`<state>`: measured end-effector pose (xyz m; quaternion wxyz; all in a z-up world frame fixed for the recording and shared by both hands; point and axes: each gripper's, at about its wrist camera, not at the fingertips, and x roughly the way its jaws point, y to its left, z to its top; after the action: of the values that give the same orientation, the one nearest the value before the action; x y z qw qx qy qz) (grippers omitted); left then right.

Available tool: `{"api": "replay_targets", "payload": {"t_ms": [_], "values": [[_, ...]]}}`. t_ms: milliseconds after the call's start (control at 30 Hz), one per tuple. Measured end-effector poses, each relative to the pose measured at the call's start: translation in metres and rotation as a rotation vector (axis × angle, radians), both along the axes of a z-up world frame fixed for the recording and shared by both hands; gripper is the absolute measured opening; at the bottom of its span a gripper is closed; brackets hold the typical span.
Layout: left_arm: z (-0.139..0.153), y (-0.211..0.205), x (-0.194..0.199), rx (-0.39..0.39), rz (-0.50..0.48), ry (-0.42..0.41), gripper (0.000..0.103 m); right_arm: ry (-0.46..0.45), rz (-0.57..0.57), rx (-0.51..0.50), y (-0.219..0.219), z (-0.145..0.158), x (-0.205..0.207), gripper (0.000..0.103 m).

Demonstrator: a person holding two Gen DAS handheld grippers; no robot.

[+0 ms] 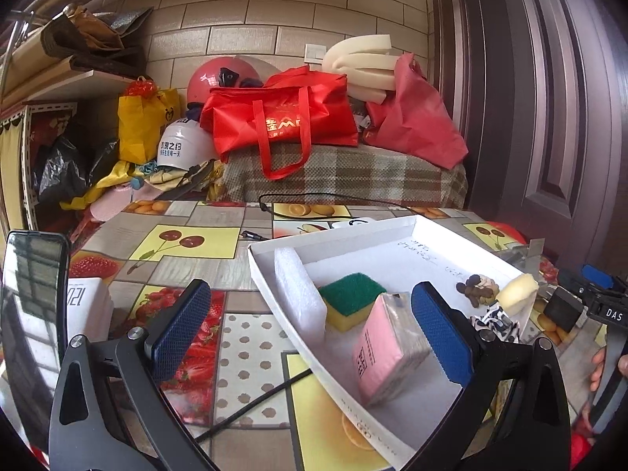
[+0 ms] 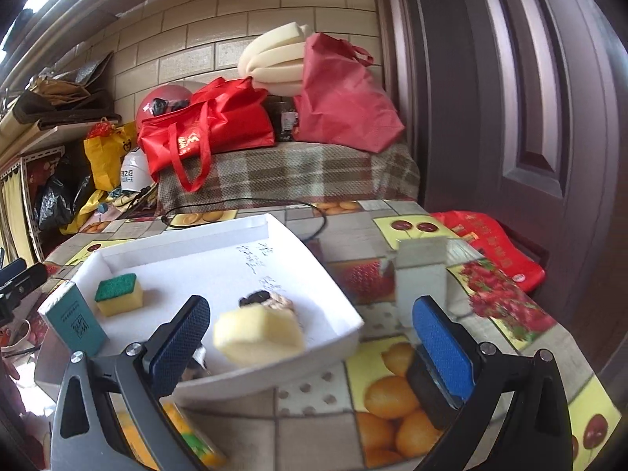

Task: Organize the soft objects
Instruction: 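Move both tools back to the pile of soft items, then grasp a second white foam sheet with the left tool while the right tool grasps the grey-blue rope knot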

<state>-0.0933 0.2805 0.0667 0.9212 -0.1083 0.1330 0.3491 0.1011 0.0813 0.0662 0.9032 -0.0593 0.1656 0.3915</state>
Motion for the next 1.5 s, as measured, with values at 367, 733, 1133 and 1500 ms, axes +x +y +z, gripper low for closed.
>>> {"api": "replay_targets", "payload": {"t_ms": [367,733,1133,1500], "values": [[-0.001,-0.037,-0.020,0.081,-0.029,0.044,0.103,0.106,-0.052,-0.016,-0.063,-0.008,0.001,0.103],[-0.004,-0.047,-0.035,0.035,-0.046,0.070,0.103,0.153,-0.041,-0.048,-0.096,-0.015,-0.016,0.103],[-0.019,-0.099,-0.086,-0.113,-0.433,0.206,0.103,0.318,0.246,-0.138,-0.117,-0.034,-0.050,0.103],[-0.032,-0.180,-0.112,-0.102,-0.754,0.432,0.103,0.276,0.582,-0.282,-0.109,-0.035,-0.112,0.100]]}}
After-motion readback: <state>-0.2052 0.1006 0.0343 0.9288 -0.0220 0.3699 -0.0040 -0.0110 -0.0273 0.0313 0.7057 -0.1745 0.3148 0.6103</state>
